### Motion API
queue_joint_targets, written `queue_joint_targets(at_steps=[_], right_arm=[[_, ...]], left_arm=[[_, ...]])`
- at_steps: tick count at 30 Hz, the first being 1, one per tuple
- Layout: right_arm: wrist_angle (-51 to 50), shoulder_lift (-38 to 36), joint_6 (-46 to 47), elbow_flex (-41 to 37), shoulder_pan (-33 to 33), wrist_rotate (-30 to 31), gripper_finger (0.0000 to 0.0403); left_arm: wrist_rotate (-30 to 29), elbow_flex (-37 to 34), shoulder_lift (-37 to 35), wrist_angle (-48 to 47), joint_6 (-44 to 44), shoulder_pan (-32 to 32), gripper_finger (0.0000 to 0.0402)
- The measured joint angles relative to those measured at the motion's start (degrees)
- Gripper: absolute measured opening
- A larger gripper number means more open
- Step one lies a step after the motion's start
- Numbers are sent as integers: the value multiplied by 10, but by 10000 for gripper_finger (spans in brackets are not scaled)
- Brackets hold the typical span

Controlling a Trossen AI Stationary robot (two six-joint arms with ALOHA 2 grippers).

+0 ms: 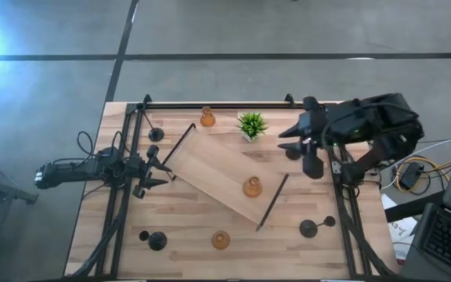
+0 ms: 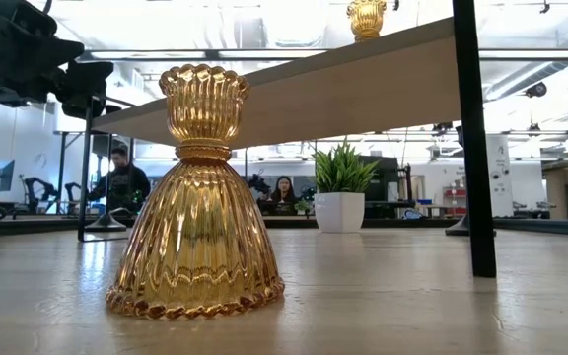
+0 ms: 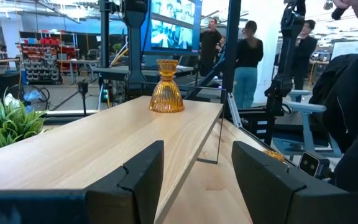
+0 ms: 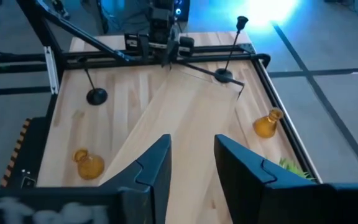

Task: Pick & Place candle stick holders
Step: Put the orange candle holder on the shelf

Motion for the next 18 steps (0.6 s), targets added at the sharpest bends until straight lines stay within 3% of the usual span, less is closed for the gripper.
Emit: queue_joint_targets(at_steps=[9,18], right_arm=[[-25,-48,-21,0,0,-5,87],[-41,-85,-8,0,0,-7,62]], left_arm=[[-1,0,0,0,0,0,195],[-82,0,0,0,-16,0,195]])
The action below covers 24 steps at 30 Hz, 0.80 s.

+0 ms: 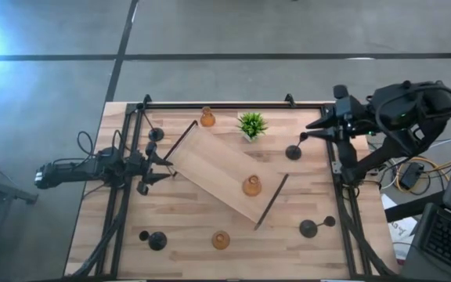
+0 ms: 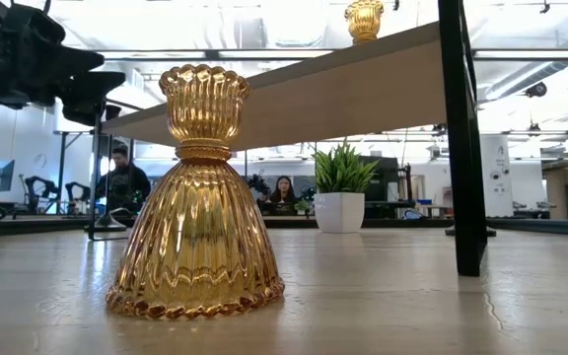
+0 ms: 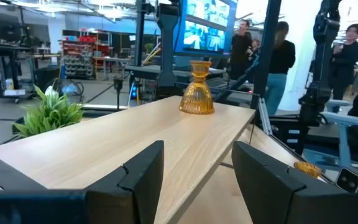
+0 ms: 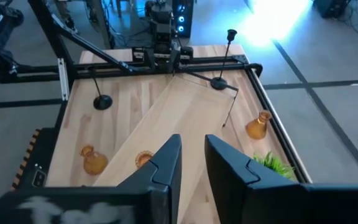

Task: Pick & Place candle stick holders
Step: Put the orange candle holder on the shelf

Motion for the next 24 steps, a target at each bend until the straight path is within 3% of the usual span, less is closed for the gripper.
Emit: queue_joint_targets(at_steps=[10,15,24], right_arm=[[-9,-4,17,0,0,3,39],[-9,-2,50,-5,0,52,36],[4,-27,98,-116,0,77,14]], left_arm=[[0,0,0,1,0,0,195],[0,0,0,1,-1,0,195],[-1,0,0,2,-1,0,195]])
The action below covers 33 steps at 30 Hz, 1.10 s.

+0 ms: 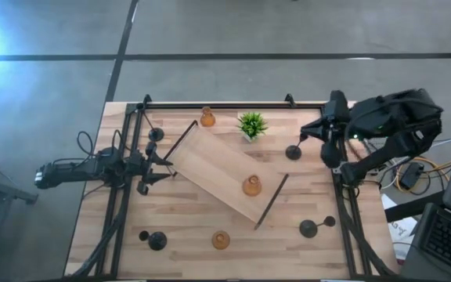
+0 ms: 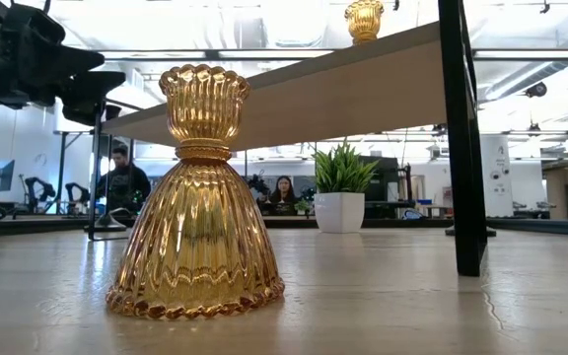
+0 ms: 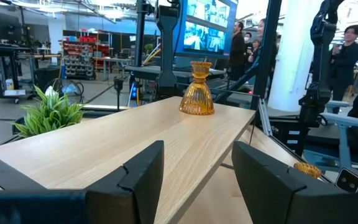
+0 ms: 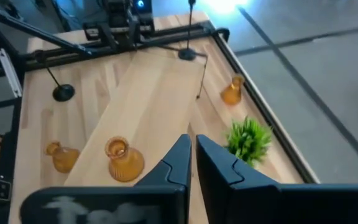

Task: Pick & Place candle stick holders
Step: Put the orange candle holder on the shelf

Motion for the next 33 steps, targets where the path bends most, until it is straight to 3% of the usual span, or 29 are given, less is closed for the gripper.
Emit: queue_joint_targets(at_steps=[16,20,24,33], right_arm=[[258,-166,19,-284,-22,44,8],[320,-182,22,-312,-27,40,8],[336,-178,9,-318,-26,28,8],[335,-154,-18,-318,-26,27,8]], left_arm=[[0,0,0,0,0,0,195],[-1,0,0,9,-1,0,195],[-6,0,0,42,-66,0,195],[-94,0,2,189,-234,0,195]])
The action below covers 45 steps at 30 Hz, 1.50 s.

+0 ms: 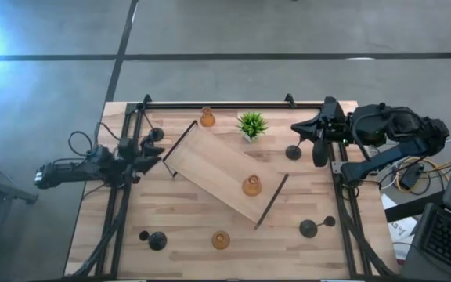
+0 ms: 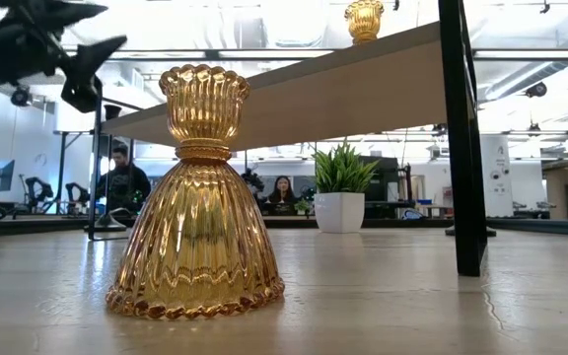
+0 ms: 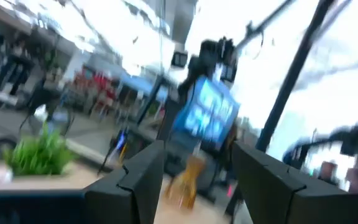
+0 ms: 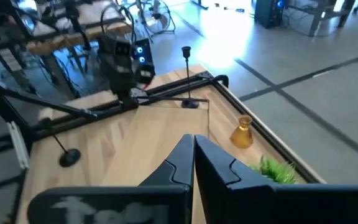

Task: Pick & Place candle stick holders
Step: Put the orange candle holder on the shelf

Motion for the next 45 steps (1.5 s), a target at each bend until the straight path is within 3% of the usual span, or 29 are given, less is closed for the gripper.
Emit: queue_joint_targets(at_steps=[6,9,14,19,23,29,35,40,45], right_arm=[[0,6,-17,0,0,1,8],[-2,5,-16,0,0,8,8],[-21,1,-17,-9,-3,20,8],[-26,-9,-9,-38,-12,33,8],[-24,-18,-6,-66,-33,33,8],[-26,-27,22,-103,-79,33,8],[-26,-45,48,-134,-132,34,8],[-30,-60,70,-168,-185,35,8],[-32,-68,72,-194,-224,102,8]], left_arm=[[-27,0,0,103,-74,0,195],[-73,4,2,148,-74,0,195],[-138,50,16,150,6,1,195],[-140,107,61,148,44,0,195],[-123,183,136,124,95,0,195],[-112,390,290,-55,207,5,195],[-112,659,446,-370,283,30,195],[-112,854,573,-571,332,76,195],[-78,1005,687,-700,360,151,195]])
